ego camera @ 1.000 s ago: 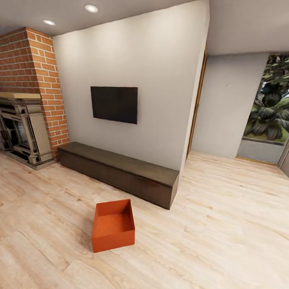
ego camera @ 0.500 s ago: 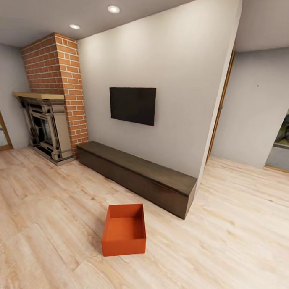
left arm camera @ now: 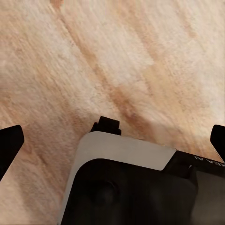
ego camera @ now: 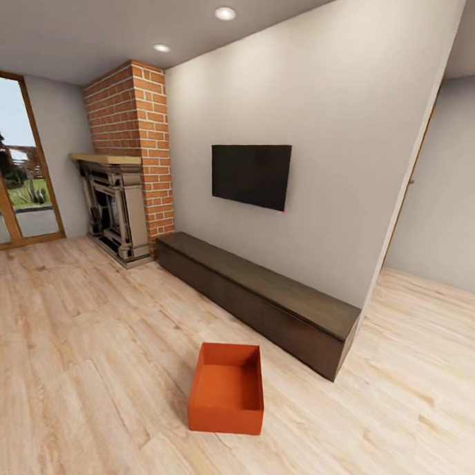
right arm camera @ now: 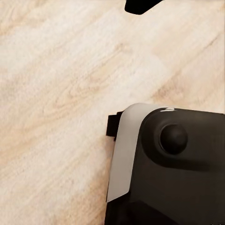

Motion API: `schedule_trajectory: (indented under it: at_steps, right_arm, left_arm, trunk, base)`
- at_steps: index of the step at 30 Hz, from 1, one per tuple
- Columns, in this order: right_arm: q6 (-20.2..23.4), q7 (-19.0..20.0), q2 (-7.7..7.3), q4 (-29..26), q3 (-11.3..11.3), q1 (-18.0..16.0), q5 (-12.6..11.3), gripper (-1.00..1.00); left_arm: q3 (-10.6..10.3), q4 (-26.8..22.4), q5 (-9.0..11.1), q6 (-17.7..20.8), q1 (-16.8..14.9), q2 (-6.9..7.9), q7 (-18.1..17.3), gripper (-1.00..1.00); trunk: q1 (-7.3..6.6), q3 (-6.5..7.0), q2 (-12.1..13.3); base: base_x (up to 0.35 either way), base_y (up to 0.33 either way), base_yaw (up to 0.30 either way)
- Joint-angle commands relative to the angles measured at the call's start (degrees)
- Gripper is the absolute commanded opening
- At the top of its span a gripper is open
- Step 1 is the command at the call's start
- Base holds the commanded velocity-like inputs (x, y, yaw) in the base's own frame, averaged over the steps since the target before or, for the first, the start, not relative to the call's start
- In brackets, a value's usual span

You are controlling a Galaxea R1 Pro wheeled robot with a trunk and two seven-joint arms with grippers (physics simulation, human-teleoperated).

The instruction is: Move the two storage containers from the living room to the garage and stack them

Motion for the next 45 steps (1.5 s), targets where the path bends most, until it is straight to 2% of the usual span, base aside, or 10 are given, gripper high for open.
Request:
schedule_trajectory:
  at_steps: [1, 25, 45]
  right_arm:
    - [-0.29, 0.04, -0.07, 0.13, 0.26, -0.06, -0.59, 1.0]
    - [-1.15, 0.07, -0.62, 0.13, 0.43, -0.05, -0.08, 1.0]
    - [-1.15, 0.07, -0.64, 0.13, 0.62, -0.05, -0.05, 1.0]
  left_arm:
    - [-0.49, 0.03, 0.42, -0.14, -0.02, -0.01, 0.14, 1.0]
    - [-0.49, 0.03, 0.48, -0.05, -0.04, -0.01, 0.14, 1.0]
    - [-0.49, 0.03, 0.48, -0.05, -0.03, 0.08, 0.12, 1.0]
  trunk:
    - [0.02, -0.06, -0.03]
    - [0.02, -0.06, -0.03]
    - [0.02, -0.06, -0.03]
  base:
    - [0.2, 0.0, 0.114]
    - [0.27, -0.07, 0.007]
    - [0.319, -0.004, 0.0]
